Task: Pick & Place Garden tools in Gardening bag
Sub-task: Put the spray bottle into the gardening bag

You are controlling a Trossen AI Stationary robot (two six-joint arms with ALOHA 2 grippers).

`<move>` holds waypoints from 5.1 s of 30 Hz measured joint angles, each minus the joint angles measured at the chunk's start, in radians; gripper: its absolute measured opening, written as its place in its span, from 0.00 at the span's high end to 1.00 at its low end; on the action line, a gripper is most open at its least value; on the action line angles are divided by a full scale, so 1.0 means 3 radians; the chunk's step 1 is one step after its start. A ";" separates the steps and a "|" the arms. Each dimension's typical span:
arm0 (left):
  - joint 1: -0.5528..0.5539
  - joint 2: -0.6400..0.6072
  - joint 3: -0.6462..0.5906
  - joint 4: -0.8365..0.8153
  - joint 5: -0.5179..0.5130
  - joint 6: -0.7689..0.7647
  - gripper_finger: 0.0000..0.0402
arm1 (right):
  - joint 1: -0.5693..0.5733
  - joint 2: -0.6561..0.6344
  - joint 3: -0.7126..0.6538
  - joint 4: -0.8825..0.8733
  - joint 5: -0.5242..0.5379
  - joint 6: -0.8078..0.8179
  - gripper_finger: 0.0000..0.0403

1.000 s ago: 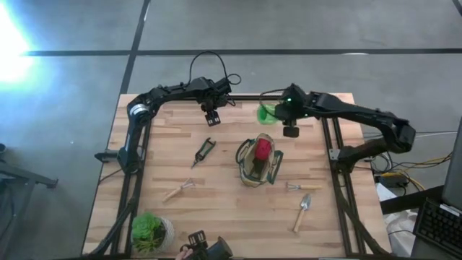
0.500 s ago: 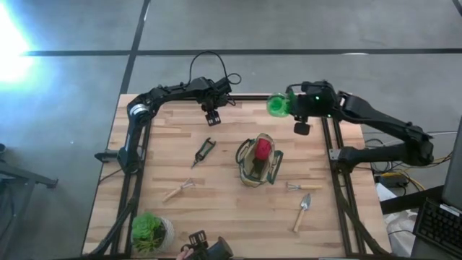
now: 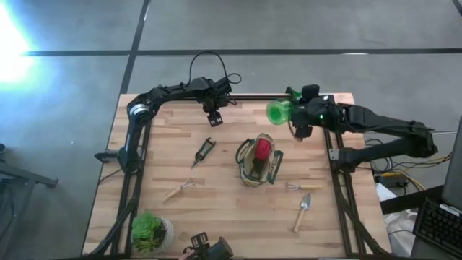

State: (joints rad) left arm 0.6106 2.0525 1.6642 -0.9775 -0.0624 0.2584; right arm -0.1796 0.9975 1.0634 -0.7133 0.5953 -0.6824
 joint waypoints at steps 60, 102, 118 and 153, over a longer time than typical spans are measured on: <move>0.0000 0.0000 -0.0001 0.0145 -0.0008 -0.0028 0.49 | 0.2152 0.1906 -0.0011 0.0128 0.2730 -0.1308 0.68; 0.0000 0.0000 -0.0001 0.0177 -0.0008 -0.0027 0.49 | 0.2180 0.2137 0.0258 0.0404 0.2364 -0.2092 0.68; 0.0000 0.0000 -0.0001 0.0201 -0.0008 -0.0027 0.49 | 0.2025 0.2137 0.0162 0.0395 0.2349 -0.2130 0.68; 0.0000 0.0000 -0.0001 0.0219 -0.0007 -0.0028 0.49 | 0.2000 0.2136 0.0148 0.0505 0.2286 -0.1979 0.53</move>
State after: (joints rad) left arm 0.6106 2.0525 1.6638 -0.9119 -0.0646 0.2501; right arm 0.4206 1.6382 1.1076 -0.5617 1.2812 -1.2763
